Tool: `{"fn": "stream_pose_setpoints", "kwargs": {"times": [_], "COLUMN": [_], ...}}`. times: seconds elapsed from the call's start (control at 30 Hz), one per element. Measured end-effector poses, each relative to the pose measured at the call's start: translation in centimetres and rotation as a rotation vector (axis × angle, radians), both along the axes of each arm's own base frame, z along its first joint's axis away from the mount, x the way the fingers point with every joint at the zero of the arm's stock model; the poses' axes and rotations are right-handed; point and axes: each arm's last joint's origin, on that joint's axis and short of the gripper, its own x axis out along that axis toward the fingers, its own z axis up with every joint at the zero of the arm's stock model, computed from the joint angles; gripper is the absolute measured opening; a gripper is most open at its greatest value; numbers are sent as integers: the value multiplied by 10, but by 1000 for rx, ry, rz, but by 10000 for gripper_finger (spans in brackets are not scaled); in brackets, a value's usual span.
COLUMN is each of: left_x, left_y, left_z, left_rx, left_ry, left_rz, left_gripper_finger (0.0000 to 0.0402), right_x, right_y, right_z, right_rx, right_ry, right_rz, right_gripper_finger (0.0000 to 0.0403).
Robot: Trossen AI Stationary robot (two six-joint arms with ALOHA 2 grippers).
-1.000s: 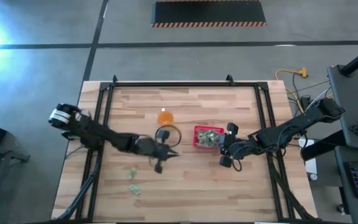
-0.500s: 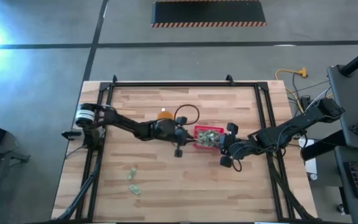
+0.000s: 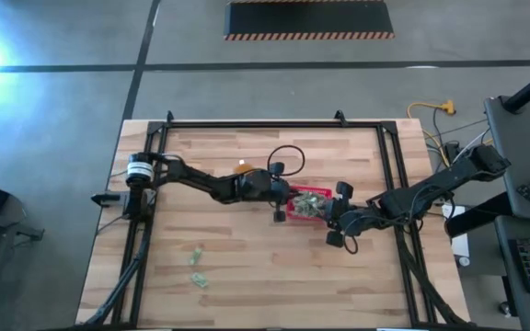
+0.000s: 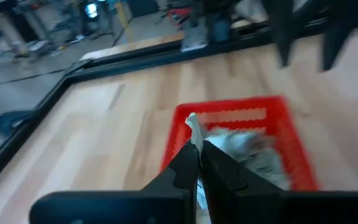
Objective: Pick and place Stevia / Truvia into bins
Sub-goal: Put the middle stevia packet into the basket, then put the top stevia packet into the basket
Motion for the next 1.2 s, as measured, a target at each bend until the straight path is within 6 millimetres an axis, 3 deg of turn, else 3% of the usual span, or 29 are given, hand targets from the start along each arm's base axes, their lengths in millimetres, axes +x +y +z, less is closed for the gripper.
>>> {"fn": "stream_pose_setpoints", "kwargs": {"times": [0.23, 0.53, 0.73, 1.0, 1.2], "left_x": [-1, -1, -12, -52, -96], "left_y": [4, 3, -11, -44, -71], "left_z": [-2, 1, 20, 50, 47], "left_rx": [12, 16, 7, -3, -112], "left_ry": [10, 15, 82, 286, 498], "left_rz": [47, 42, -14, -98, -111], "left_gripper_finger": [13, 115, 150, 153, 153], "right_x": [0, 0, 0, 0, 0], "right_y": [0, 0, 0, 0, 0], "right_z": [-1, -1, -1, -1, -1], "right_rx": [-1, -1, 0, 1, 5], "right_ry": [3, 3, 1, -1, -4], "right_rz": [0, 0, 0, 0, 1], "right_gripper_finger": [83, 83, 89, 80, 74]}}
